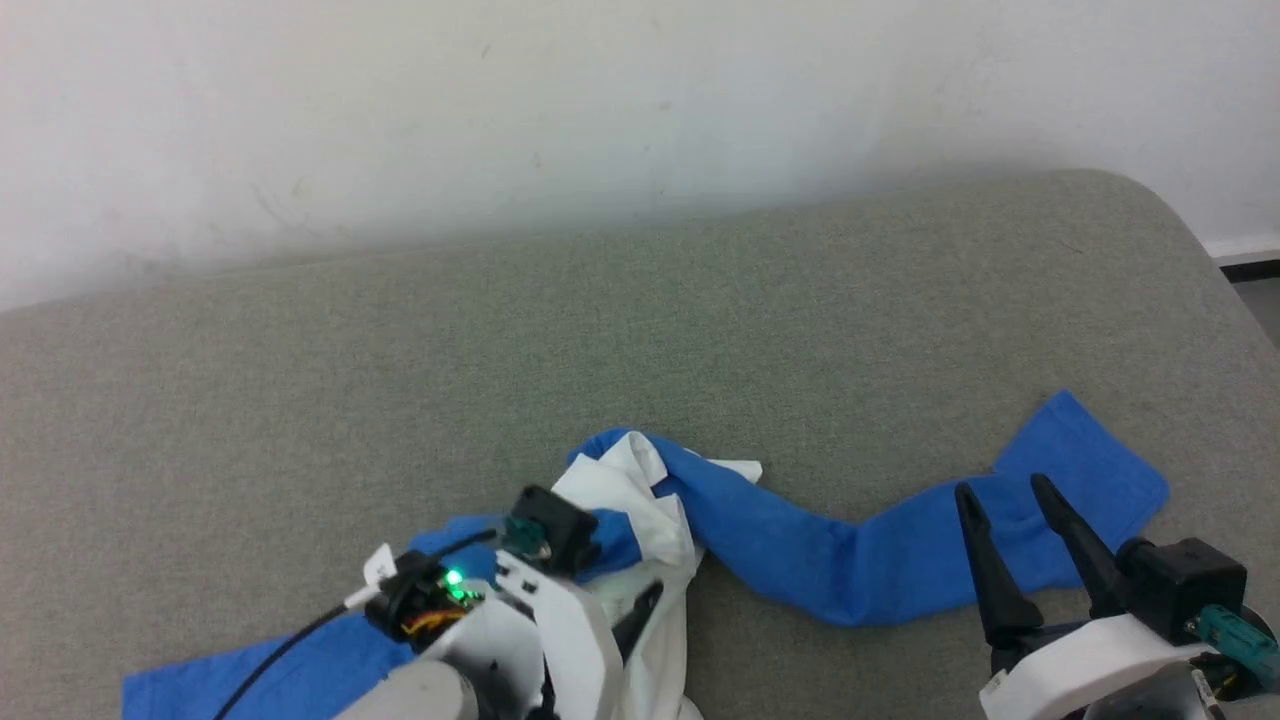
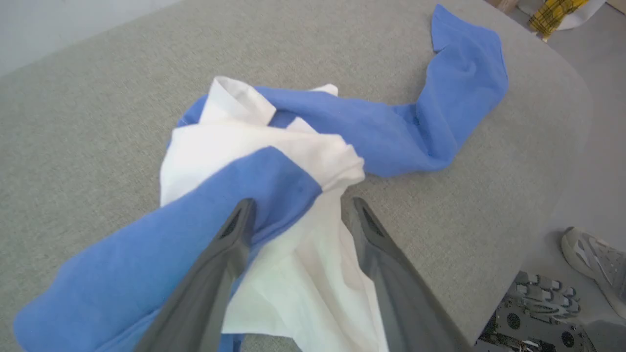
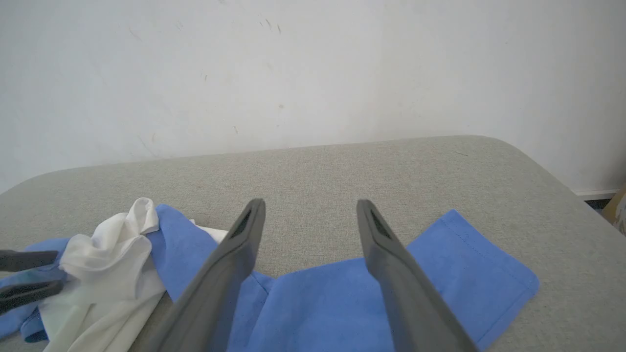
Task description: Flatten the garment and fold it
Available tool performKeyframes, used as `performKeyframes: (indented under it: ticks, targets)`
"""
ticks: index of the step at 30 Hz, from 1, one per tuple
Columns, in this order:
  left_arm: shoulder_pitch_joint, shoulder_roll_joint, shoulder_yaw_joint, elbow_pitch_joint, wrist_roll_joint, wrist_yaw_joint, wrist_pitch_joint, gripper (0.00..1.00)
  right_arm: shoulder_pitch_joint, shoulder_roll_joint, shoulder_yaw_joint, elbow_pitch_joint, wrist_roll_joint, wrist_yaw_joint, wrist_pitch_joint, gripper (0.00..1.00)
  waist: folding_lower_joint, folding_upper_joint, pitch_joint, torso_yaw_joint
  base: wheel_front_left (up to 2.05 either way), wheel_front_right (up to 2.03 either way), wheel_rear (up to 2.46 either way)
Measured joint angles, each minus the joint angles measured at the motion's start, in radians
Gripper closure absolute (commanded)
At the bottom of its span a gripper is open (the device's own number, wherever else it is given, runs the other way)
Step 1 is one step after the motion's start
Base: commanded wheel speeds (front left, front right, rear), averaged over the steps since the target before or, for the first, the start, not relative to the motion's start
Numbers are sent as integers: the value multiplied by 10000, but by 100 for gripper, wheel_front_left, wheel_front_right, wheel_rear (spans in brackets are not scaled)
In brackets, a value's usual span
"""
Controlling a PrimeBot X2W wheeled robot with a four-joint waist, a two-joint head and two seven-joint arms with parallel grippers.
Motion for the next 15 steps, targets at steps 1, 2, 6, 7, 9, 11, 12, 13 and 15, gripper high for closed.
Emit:
performKeyframes:
  ticks: [1, 2, 6, 7, 9, 11, 12, 13, 15]
  targets:
    - [40, 73, -163, 23, -10, -71, 259, 0, 0, 0, 13, 2, 0, 0, 0, 0, 0, 0, -8, -11, 0, 0, 0]
    - [72, 119, -330, 50, -10, -165, 474, 0, 0, 0, 29, 10, 0, 0, 0, 0, 1, 0, -13, -23, 0, 0, 0]
    - [212, 128, -805, 194, -42, -454, 965, 59, -1, 0, 84, 23, 44, 0, -12, 0, 1, 0, 16, -77, 0, 0, 0]
    - [254, 105, -834, 236, -56, -464, 970, 73, 0, 0, 96, 31, 82, 0, -29, 0, 1, 0, 39, -92, 0, 0, 0]
    - [255, 71, -917, 301, -52, -477, 986, 100, 0, 0, 92, 46, 102, 0, -42, 0, 1, 0, 78, -116, 0, 0, 0]
    - [248, 27, -949, 311, 54, -510, 838, 100, 0, 0, 86, 56, 104, 0, -98, 0, 1, -1, 114, -124, 0, 0, 0]
    - [240, 19, -965, 320, 142, -514, 794, 100, 0, 0, 88, 61, 113, 0, -102, 0, 2, -2, 129, -126, 0, 0, 0]
    - [241, 4, -949, 339, 136, -514, 715, 100, 0, 0, 82, 79, 132, 0, -102, 0, 2, -2, 136, -122, 0, 0, 0]
    - [221, -8, -888, 359, 151, -514, 529, 100, -1, 0, 71, 98, 151, 0, -100, 0, 2, -2, 143, -110, 0, 0, 0]
